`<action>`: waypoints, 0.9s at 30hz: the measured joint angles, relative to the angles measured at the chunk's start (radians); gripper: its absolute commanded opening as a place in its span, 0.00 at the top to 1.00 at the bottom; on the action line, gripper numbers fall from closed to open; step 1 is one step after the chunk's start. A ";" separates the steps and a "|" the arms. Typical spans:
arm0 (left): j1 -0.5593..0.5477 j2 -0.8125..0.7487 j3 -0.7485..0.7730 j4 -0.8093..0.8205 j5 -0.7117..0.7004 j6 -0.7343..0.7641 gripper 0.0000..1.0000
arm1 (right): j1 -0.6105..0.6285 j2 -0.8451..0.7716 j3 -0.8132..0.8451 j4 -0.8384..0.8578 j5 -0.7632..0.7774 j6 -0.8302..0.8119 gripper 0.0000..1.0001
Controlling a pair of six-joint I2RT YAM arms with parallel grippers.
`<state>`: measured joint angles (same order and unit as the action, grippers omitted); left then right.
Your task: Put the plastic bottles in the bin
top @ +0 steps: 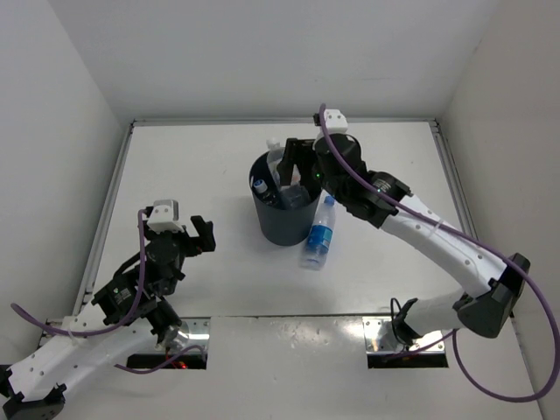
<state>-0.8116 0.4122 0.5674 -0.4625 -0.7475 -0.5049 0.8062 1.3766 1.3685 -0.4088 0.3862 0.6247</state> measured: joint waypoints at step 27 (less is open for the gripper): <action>0.000 0.000 0.000 0.000 0.000 0.000 0.00 | -0.552 -0.304 -0.562 -0.050 -0.279 0.252 0.01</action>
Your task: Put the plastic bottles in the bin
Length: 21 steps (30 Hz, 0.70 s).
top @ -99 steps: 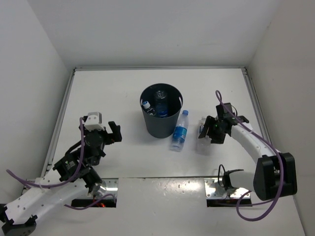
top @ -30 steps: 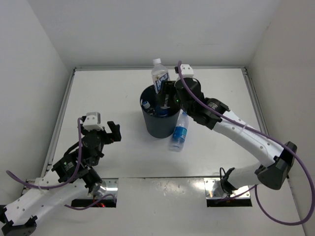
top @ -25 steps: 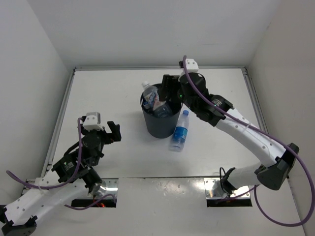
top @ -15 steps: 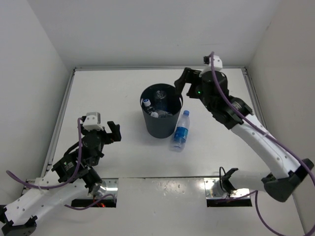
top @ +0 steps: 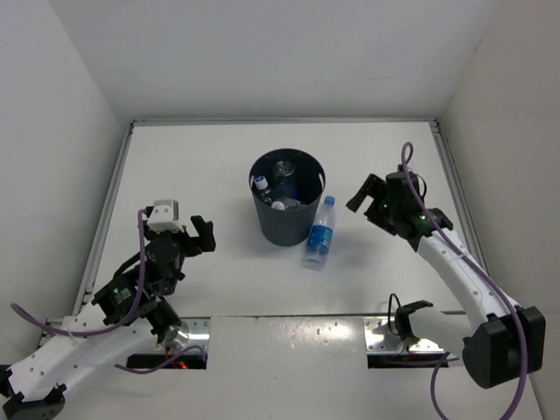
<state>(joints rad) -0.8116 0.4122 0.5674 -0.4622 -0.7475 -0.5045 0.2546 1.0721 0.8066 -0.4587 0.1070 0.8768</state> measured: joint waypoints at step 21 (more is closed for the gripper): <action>0.000 0.002 0.000 0.000 -0.006 0.000 0.00 | 0.054 0.374 -0.188 0.277 -0.453 0.052 0.04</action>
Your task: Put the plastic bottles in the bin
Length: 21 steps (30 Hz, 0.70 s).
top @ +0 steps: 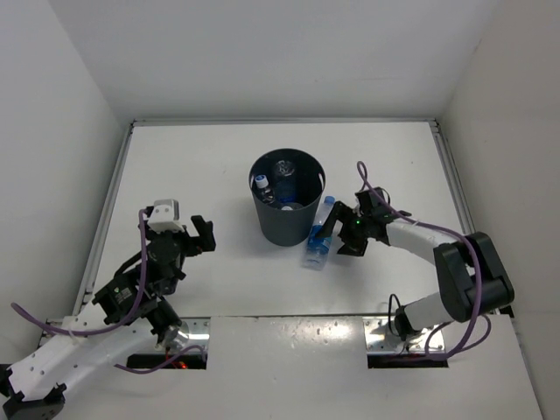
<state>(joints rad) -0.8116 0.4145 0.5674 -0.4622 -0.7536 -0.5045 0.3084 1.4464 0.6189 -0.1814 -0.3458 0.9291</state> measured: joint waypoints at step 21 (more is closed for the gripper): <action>0.000 0.007 0.000 0.000 -0.002 0.000 0.00 | -0.175 -0.044 -0.110 0.024 -0.107 0.020 0.81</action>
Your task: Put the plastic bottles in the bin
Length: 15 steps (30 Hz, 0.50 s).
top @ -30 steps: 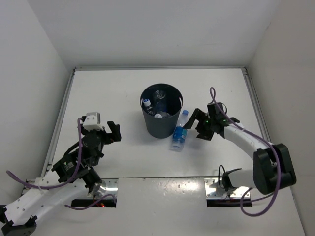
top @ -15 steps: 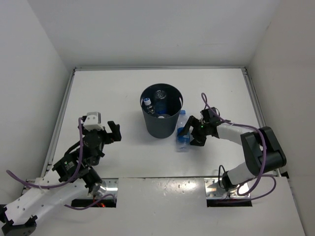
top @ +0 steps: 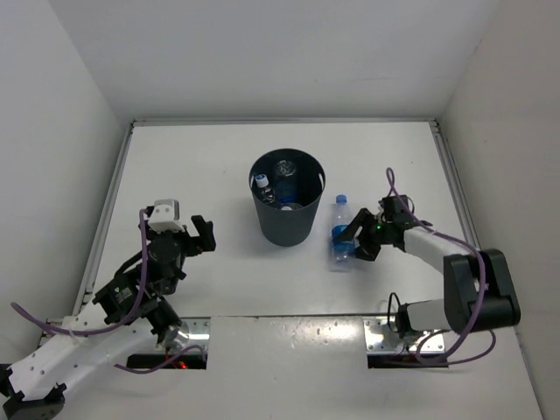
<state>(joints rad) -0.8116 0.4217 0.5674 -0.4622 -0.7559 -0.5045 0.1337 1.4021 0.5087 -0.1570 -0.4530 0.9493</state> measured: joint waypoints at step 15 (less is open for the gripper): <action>0.000 0.009 0.000 0.000 -0.011 -0.001 0.00 | 0.128 -0.347 0.457 -0.362 0.372 0.012 1.00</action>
<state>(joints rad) -0.8116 0.4305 0.5674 -0.4618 -0.7666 -0.5053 0.2615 1.0550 0.9653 -0.5186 -0.0811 0.9615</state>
